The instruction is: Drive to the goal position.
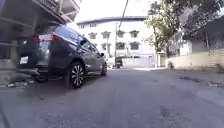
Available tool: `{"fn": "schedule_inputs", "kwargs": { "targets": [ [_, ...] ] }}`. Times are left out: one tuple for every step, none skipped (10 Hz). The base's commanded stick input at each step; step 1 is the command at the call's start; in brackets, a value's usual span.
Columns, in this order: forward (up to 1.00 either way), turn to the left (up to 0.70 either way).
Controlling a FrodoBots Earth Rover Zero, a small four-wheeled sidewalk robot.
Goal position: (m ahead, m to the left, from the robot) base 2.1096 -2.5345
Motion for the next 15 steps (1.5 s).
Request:
{"fn": "schedule_inputs", "kwargs": {
  "targets": [
    [1.00, -0.01],
    [1.00, -0.01],
    [1.00, -0.01],
    [1.00, -0.01],
    [1.00, -0.01],
    [1.00, -0.01],
    [1.00, 0.10],
    [1.00, 0.09],
    [1.00, 0.08],
    [1.00, 0.04],
    [1.00, 0.01],
    [1.00, -0.02],
    [1.00, -0.05],
    [1.00, -0.08],
    [1.00, -0.11]
  ]
}}
